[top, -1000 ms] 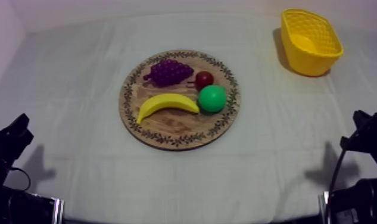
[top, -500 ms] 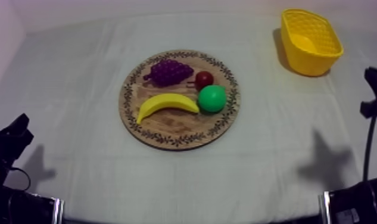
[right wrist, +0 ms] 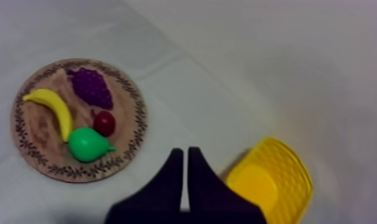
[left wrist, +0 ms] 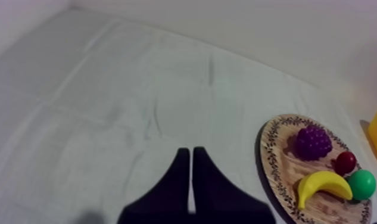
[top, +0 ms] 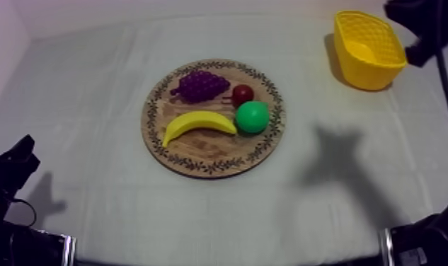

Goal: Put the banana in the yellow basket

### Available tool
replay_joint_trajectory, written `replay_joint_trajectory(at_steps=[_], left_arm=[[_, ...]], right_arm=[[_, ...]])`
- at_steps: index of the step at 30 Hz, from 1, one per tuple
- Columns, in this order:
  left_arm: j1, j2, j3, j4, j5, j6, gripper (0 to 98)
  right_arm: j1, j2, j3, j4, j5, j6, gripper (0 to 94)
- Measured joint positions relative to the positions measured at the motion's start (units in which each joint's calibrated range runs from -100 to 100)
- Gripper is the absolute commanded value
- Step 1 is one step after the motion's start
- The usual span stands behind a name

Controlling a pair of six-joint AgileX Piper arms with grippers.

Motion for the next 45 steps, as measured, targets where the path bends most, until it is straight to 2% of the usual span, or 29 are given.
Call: replay_joint_trajectory(at_steps=[10,20,34,37,45], left_arm=[[0.00,0.00,0.00,0.00,0.00,0.00,0.1],[0.00,0.00,0.00,0.00,0.00,0.00,0.1],[0.00,0.00,0.00,0.00,0.00,0.00,0.1],[0.00,0.00,0.00,0.00,0.00,0.00,0.1],[0.00,0.00,0.00,0.00,0.00,0.00,0.1]], right_arm=[[-12.00,15.06,-12.02,0.84,5.27,1.74,0.4],[-19.48,27.08,-14.83,2.55,6.61,3.90,0.6],[-20.70,42.79,-21.81,3.35,9.67,6.20,1.0],[-20.50,45.80,-23.78,2.82,10.60,6.83,1.1],[-19.94,52.92,-26.62,1.92,8.33,6.55,1.3]])
